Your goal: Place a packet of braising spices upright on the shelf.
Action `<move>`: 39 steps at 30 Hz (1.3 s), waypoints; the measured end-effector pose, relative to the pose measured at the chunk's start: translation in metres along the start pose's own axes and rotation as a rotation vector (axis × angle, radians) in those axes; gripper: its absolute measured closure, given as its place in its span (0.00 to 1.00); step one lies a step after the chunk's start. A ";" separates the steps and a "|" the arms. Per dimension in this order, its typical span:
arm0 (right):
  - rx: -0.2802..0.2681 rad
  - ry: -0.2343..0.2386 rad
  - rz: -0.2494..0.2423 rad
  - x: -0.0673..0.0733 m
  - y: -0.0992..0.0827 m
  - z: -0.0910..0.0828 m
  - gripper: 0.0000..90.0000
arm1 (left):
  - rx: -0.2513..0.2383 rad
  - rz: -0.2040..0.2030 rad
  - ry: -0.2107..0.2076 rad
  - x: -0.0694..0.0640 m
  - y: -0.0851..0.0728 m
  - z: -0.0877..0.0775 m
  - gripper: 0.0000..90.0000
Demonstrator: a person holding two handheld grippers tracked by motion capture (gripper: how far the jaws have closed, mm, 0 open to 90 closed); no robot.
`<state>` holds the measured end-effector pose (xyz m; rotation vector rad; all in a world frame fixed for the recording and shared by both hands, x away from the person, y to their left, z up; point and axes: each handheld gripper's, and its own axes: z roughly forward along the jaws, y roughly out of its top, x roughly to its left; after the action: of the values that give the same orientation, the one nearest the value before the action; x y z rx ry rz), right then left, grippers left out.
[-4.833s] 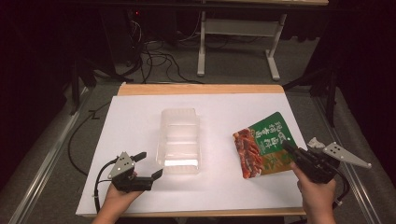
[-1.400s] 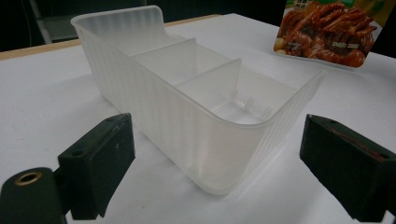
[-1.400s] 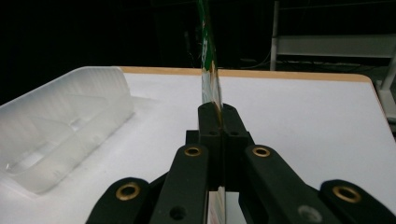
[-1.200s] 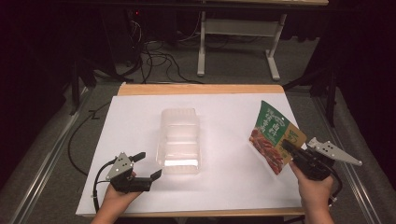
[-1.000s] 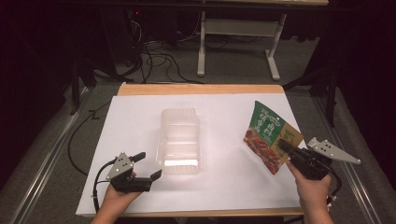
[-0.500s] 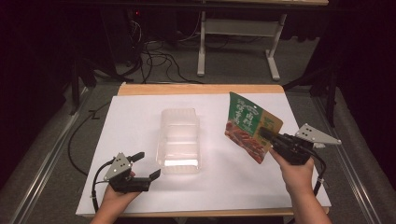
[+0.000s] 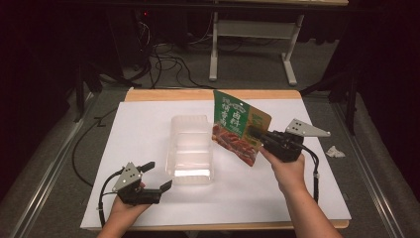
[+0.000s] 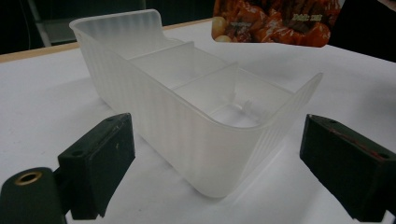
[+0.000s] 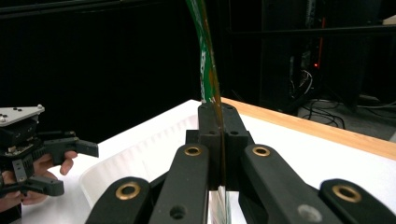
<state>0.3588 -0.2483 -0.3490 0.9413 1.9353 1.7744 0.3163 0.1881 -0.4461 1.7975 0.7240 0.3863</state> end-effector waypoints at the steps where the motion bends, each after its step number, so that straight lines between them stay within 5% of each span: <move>1: 0.001 0.001 0.002 0.001 0.000 0.002 1.00 | 0.000 0.000 0.000 0.000 0.000 0.000 0.12; 39: 0.013 0.161 0.004 0.017 0.008 0.108 1.00 | -0.006 -0.003 -0.008 0.002 0.000 -0.001 0.12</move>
<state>0.4186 -0.1570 -0.3548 0.8298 2.0445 1.8940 0.3171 0.1899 -0.4456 1.7910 0.7186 0.3789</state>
